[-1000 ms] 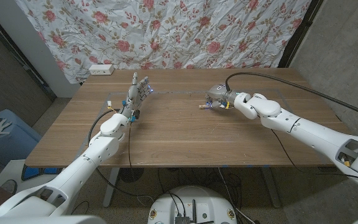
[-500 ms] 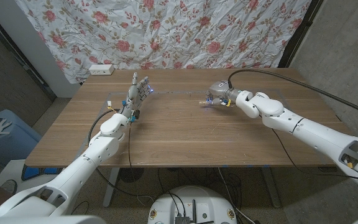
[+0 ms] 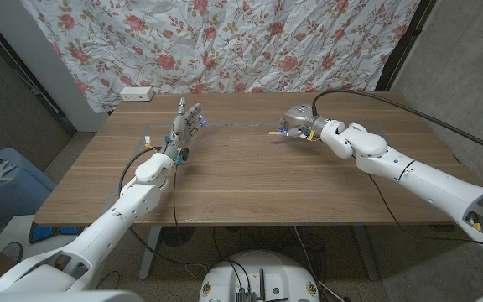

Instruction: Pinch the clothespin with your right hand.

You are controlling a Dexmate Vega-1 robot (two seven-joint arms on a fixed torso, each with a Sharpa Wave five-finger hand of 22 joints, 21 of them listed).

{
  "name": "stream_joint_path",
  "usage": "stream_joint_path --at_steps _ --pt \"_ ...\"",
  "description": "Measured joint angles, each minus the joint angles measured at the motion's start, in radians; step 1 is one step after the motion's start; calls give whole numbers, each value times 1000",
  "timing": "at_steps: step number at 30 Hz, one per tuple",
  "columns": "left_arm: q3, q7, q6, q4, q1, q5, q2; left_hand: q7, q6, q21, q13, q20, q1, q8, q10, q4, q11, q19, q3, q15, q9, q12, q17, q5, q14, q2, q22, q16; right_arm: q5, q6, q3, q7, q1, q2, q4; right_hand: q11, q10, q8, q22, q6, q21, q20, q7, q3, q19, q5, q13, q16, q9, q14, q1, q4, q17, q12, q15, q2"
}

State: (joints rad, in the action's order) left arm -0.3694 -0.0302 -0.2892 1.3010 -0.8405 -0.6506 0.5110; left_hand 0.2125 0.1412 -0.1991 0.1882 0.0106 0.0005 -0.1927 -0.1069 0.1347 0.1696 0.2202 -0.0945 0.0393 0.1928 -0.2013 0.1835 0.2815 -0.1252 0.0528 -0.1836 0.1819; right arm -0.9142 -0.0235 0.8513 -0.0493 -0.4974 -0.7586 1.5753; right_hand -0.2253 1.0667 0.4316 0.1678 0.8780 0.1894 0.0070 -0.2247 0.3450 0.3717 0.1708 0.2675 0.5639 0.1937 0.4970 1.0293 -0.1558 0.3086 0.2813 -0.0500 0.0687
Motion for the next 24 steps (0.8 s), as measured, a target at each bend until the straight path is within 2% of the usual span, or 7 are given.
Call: stream_joint_path --at_steps 15,20,24 --pt "0 0 0 0 0 0 0 0 0 0 0 0 0 0 0 0 0 0 0 0 0 0 0 0 0 0 0 0 78 -21 -51 37 -45 10 19 4 3 0 0 4 7 -5 5 0 5 3 0 0 -1 9 1 0 0 4 2 13" --pt "0 0 0 0 0 0 0 0 0 0 0 0 0 0 0 0 0 0 0 0 0 0 0 0 0 0 0 0 109 -24 -61 55 -56 15 15 4 3 0 0 5 7 2 6 0 13 3 3 0 0 9 1 0 0 4 2 13" --pt "0 0 0 0 0 0 0 0 0 0 0 0 0 0 0 0 0 0 0 0 0 0 0 0 0 0 0 0 136 -26 -69 70 -64 19 12 7 7 -3 0 12 7 -5 5 0 20 3 4 0 -1 17 -3 0 -3 4 2 16"
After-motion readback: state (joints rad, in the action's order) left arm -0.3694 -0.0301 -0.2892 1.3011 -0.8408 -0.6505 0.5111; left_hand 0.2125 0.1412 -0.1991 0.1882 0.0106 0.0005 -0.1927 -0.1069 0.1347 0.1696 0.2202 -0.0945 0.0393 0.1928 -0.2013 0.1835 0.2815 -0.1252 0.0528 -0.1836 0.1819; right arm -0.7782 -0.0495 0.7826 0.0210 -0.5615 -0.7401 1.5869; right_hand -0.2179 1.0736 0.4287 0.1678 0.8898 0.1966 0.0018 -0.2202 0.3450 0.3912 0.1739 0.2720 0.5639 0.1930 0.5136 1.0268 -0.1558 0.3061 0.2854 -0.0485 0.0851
